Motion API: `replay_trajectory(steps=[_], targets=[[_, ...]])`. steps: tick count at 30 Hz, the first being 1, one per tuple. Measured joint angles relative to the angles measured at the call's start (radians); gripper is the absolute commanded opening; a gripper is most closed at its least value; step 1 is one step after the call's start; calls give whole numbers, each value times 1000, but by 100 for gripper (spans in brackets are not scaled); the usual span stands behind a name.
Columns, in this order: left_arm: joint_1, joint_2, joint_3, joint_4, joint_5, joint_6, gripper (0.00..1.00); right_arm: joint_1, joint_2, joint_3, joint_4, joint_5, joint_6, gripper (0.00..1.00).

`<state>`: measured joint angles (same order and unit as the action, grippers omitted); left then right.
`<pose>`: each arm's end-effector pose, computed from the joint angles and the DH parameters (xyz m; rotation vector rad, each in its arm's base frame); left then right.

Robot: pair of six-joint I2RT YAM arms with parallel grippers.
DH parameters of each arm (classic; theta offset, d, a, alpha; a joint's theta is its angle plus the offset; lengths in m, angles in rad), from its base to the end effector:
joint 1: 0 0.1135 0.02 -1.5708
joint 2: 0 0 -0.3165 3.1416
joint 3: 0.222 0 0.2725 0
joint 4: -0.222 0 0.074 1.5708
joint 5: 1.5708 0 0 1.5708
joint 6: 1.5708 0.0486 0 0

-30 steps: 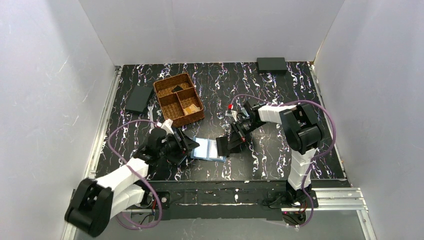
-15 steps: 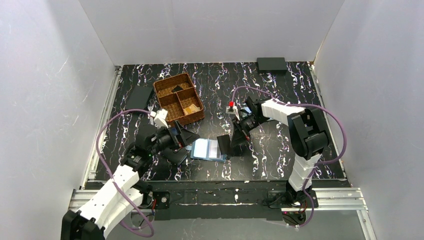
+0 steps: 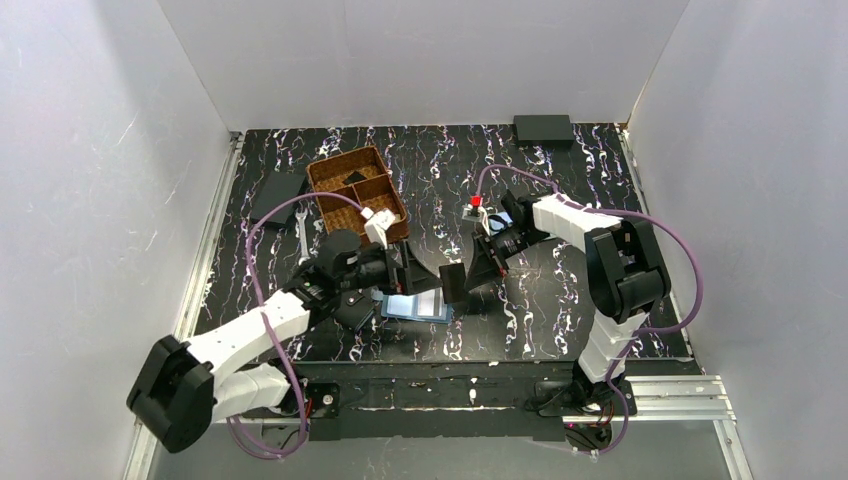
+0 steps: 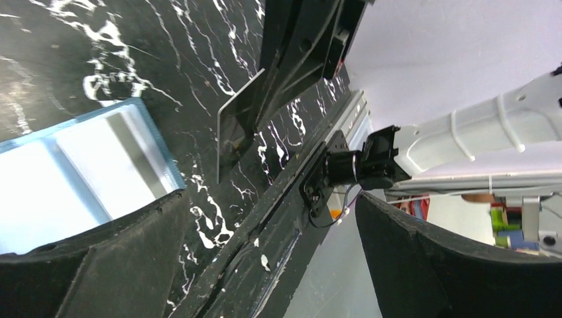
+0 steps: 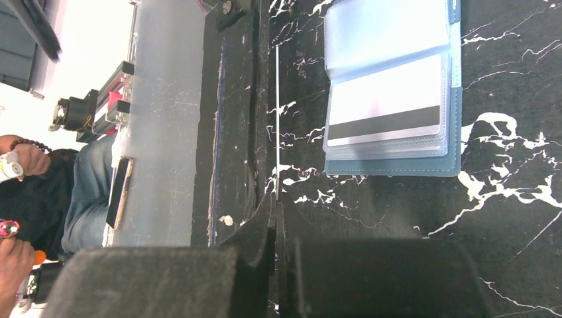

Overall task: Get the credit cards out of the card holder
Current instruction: Place the credit card in the storage box.

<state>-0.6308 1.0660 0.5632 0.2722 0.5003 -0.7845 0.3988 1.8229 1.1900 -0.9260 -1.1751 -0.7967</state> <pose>0.1819 -0.1617 0.2883 0.2483 2.0100 -1.4079 0.3050 0.1772 0.2184 -1.3811 2.0114 1.5900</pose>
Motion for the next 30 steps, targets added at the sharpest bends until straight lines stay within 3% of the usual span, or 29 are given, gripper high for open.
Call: replay_trajectory(steps=[12,19,23,30], targets=[[-72,258,37,144,-29,-31,58,-13,-1,2,-28,-35,-30,1],[-92,315,41,225,-3,-63,28,-18,-1,7,-43,-41,-41,1],[-91,330,41,252,10,-70,0,-20,-1,7,-46,-44,-42,1],[-91,356,41,293,39,-72,0,-31,-1,7,-63,-34,-42,1]])
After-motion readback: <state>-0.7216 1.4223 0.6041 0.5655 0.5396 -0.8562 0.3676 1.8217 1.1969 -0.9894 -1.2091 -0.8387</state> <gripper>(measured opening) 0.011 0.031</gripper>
